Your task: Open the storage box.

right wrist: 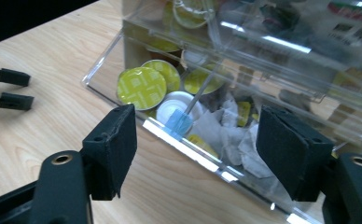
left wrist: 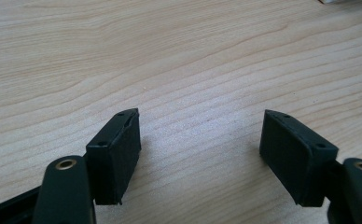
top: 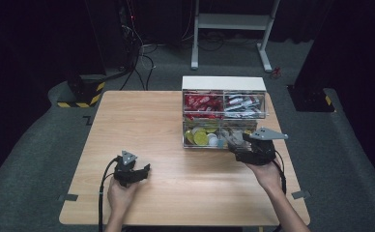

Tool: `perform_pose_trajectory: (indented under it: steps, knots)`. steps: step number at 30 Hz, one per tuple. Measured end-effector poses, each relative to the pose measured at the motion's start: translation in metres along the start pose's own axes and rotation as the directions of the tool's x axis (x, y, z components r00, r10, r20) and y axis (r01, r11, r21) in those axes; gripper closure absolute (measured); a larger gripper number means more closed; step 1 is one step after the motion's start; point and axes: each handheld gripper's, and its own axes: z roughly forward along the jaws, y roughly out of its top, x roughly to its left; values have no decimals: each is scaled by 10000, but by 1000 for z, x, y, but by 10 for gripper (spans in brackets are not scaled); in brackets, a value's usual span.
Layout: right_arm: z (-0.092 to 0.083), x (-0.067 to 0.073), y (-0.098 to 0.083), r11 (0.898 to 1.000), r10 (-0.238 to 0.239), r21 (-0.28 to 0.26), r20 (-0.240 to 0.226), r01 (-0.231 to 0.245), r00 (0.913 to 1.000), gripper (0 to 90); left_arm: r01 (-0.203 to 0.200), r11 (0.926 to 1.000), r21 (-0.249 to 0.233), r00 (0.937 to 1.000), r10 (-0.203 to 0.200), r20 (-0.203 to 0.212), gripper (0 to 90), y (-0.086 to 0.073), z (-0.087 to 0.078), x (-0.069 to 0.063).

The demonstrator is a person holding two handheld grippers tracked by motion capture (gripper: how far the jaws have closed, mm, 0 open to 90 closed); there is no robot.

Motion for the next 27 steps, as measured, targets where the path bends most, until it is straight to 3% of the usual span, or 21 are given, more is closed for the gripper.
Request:
perform_pose_trajectory:
  steps: [14, 27]
  knots:
    - [-1, -2, 25, 9995, -259, -194, 9, 260, 9997, 358, 16, 10000, -2, 10000, -16, 2, 293, 0, 0, 0]
    - [0, -4, 33, 9992, -305, -261, -71, 303, 9995, 388, 21, 10000, -11, 10000, -21, -4, 293, 0, 0, 0]
